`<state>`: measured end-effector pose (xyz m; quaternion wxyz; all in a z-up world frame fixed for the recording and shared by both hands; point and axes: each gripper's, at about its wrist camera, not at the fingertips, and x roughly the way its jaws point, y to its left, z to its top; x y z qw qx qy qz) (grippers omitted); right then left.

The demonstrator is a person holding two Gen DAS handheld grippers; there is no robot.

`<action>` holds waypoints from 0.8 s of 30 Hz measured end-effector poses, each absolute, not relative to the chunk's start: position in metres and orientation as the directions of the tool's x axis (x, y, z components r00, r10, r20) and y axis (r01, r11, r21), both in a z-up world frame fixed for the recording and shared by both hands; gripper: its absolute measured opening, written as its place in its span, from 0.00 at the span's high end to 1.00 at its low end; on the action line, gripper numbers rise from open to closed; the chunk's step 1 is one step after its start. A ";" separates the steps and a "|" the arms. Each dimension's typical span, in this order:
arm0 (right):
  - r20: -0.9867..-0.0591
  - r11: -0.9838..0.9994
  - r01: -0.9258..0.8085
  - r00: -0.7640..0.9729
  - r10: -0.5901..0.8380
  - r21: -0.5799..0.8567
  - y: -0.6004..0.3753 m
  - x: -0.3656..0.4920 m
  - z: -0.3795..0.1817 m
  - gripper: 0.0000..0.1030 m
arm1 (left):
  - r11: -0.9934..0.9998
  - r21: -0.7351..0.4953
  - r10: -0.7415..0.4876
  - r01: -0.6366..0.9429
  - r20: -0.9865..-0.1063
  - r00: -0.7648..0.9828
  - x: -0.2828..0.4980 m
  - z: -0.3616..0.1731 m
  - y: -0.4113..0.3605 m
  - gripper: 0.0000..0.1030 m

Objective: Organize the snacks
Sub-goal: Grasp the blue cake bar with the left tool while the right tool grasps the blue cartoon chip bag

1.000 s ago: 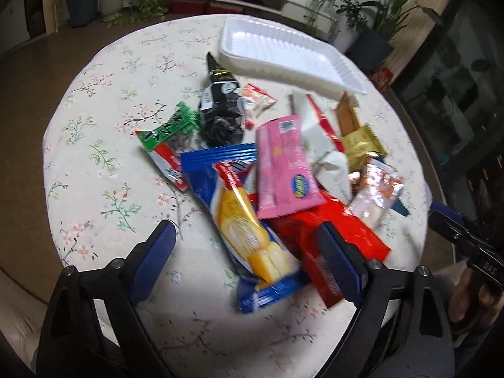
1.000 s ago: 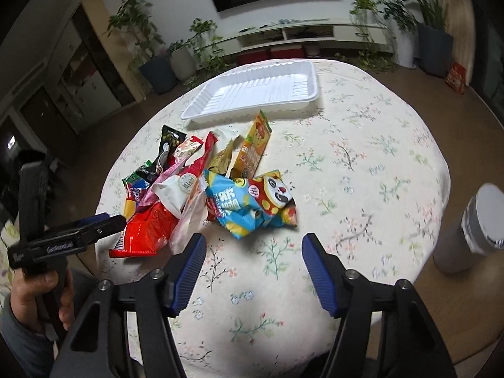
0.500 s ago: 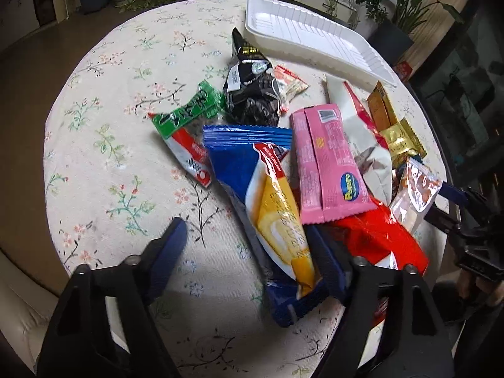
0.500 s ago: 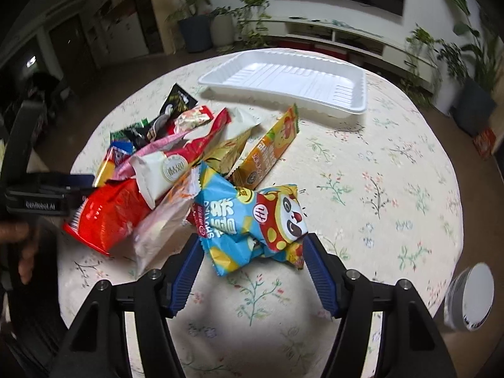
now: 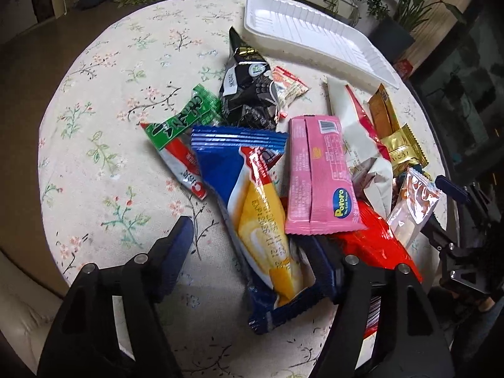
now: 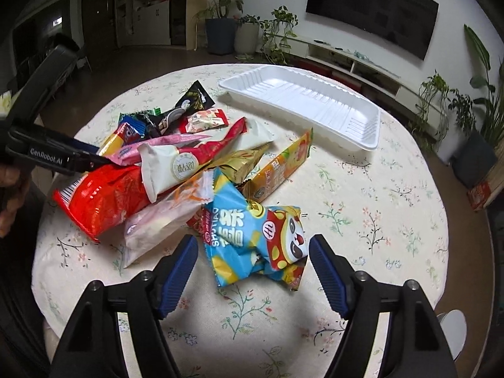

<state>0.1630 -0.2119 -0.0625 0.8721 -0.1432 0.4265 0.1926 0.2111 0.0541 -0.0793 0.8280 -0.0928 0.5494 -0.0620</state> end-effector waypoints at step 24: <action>-0.800 0.880 -0.472 0.550 0.242 -0.058 -0.217 0.169 -0.075 0.42 | 0.966 -0.246 -0.257 0.082 -0.862 0.436 0.185 -0.074 0.075 0.72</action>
